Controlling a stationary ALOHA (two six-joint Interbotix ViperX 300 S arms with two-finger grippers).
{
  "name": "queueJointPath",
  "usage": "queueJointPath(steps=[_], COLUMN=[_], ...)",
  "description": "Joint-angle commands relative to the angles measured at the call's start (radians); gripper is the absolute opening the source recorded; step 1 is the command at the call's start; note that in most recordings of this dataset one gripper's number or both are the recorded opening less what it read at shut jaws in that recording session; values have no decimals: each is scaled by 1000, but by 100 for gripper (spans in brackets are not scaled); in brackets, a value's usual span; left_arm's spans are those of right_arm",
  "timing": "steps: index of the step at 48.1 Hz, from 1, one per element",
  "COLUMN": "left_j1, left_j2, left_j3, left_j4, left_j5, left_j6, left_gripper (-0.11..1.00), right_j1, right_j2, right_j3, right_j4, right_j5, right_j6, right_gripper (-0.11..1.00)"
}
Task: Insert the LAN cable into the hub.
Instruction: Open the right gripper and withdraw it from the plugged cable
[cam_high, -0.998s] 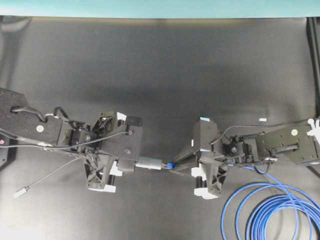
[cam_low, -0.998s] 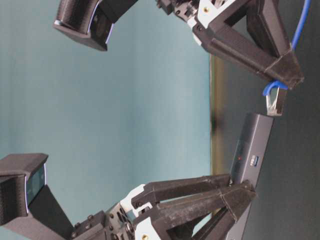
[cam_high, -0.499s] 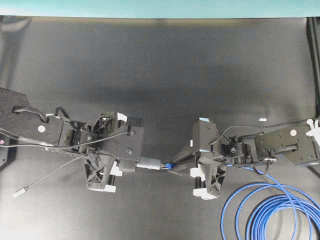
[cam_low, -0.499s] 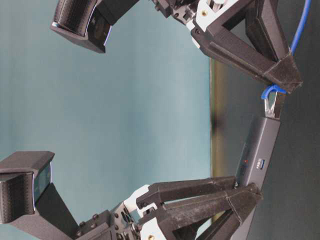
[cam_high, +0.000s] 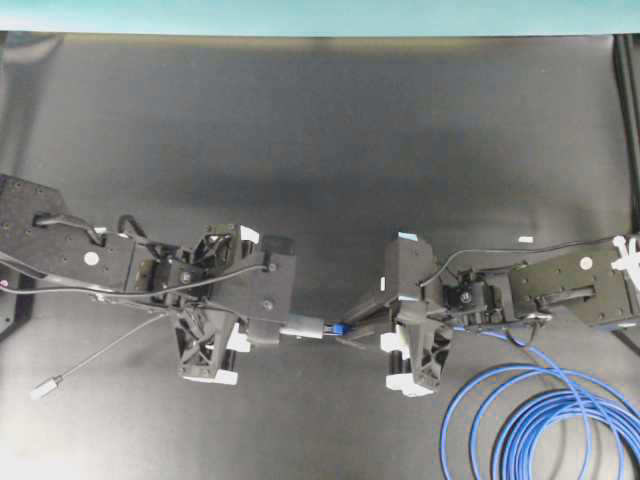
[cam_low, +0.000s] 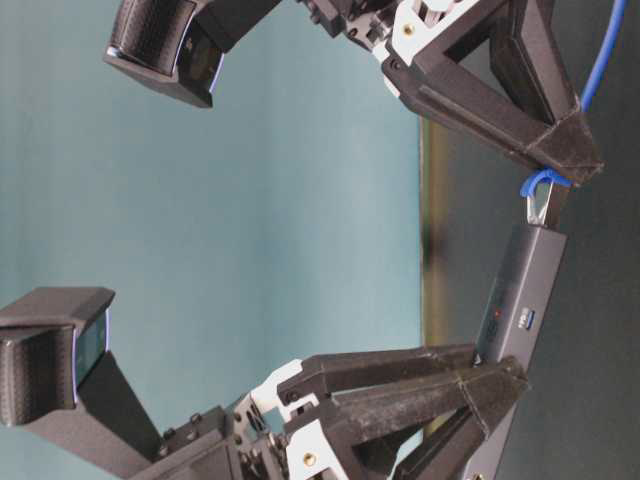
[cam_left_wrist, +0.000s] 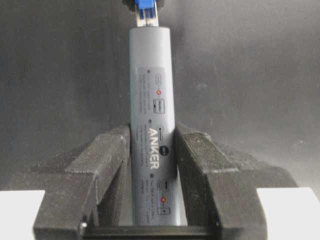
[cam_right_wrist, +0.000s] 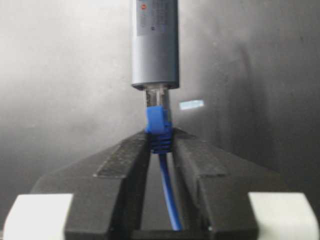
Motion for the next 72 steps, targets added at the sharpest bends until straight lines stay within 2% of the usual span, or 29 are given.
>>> queueJointPath(steps=[1,9,31,55,57,62,66,69,72], left_j1=[2,12,14,9,11,15,20,21,23], left_j2=[-5,2,20,-11,-11,-11,-12,-14,-14], left_j3=[-35,-37,-40,41,43,43,48,51,52], left_j4=[3,3,3,3,3,3,3,3,3], left_j5=[-25,-74,-101,-8,-6,2,9,11,9], left_j6=[-2,-3,0,3,5,3,2,-3,-3], left_gripper=[28,28,28,28,28,28,28,28,28], right_j1=[-15,-15,-23,-21,-21,-15,-3,2,3], right_j2=[-5,-5,-3,-38,-44,-64,-84,-103,-120], right_j3=[-21,-21,-34,41,54,91,117,137,160], right_j4=[0,0,0,0,0,3,5,5,5], right_j5=[-17,-38,-69,-8,-8,-9,-8,-8,-14], right_j6=[-5,-5,-11,2,5,12,26,43,69], right_gripper=[13,13,13,14,21,54,76,86,86])
